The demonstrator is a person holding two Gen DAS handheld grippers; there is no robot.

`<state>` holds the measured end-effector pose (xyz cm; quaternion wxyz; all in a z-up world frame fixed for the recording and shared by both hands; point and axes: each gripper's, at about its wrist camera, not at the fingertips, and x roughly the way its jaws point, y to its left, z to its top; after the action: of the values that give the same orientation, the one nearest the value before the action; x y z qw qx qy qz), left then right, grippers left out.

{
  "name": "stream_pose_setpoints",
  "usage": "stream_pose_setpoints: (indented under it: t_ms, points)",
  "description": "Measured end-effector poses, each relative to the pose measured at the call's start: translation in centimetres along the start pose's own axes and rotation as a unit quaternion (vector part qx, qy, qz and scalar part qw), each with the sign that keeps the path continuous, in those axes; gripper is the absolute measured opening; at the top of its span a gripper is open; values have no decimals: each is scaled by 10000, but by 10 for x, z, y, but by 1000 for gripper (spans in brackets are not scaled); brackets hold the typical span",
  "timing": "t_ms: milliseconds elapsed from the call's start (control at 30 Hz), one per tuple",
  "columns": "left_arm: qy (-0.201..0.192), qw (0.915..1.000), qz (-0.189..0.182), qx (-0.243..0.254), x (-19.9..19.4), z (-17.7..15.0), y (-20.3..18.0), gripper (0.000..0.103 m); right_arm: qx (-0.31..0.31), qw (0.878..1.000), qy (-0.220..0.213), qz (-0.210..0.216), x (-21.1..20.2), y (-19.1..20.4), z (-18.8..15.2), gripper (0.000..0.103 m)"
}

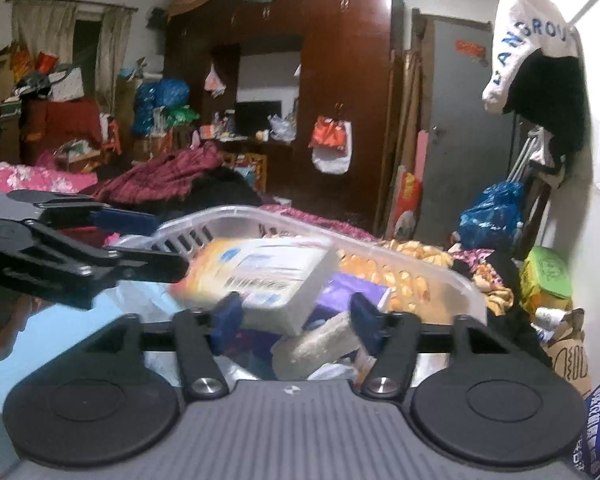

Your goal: Organize objects

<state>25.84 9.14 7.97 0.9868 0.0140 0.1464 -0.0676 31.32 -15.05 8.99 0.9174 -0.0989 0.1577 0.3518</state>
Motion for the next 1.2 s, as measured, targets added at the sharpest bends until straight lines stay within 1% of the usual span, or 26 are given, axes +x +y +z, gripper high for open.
stream_pose_setpoints:
  t_ms: [33,67,100,167,267,333,433,533,600,633,667,733,767,800,833,867,967,1033,1100,1200]
  points:
    - [-11,10000,7,-20,-1,1,-1,87,6,10000,-64,-45,-3,0,0,87]
    - [-2,10000,13,-61,0,3,-2,90,-3,9999,-119,-72,-3,0,2,92]
    - [15,9999,20,-111,0,3,-2,92,-10,9998,-166,-89,-4,1,4,94]
    - [35,9998,29,-201,0,3,-3,92,-9,9996,-255,-110,-6,1,6,103]
    - [131,9996,-90,-225,1,0,-8,92,-60,9991,-344,-231,-7,1,9,103]
    - [170,9997,-3,-166,0,-2,-14,92,-50,9991,-354,-242,-6,1,10,103]
    - [248,9997,73,37,-4,-5,-26,92,74,9996,-232,-163,-7,-2,8,103]
    - [408,9991,-71,41,-15,-11,-32,93,165,9995,-151,-210,-16,-3,1,103]
    - [326,9992,136,159,-31,-14,-39,93,306,9990,-45,-310,-26,-4,-3,103]
    - [291,9993,128,170,-41,-15,-41,93,364,9986,-17,-372,-32,-4,-6,103]
    - [239,9996,79,139,-52,-16,-44,93,444,9976,31,-526,-40,-2,-9,103]
    - [178,9998,65,71,-73,-15,-48,93,461,9939,137,-989,-52,2,-12,103]
    - [117,9998,102,144,-87,-14,-53,93,401,9908,208,-1277,-61,7,-13,103]
    - [10,9996,167,242,-101,-14,-58,93,317,9888,262,-1431,-68,11,-14,103]
    - [-119,9990,267,352,-118,-14,-64,93,279,9885,264,-1462,-78,15,-16,103]
    - [-194,9981,385,443,-135,-13,-70,94,296,9896,205,-1389,-89,18,-17,103]
    - [-516,9956,570,542,-184,-13,-81,94,548,9939,-170,-942,-128,27,-24,103]
    - [-690,9933,786,493,-213,-16,-85,95,665,9934,-421,-834,-150,36,-27,103]
    - [-739,9924,884,431,-231,-18,-86,95,648,9922,-605,-875,-165,45,-28,103]
    - [-668,9924,992,281,-250,-27,-84,96,691,9900,-803,-927,-180,58,-31,103]
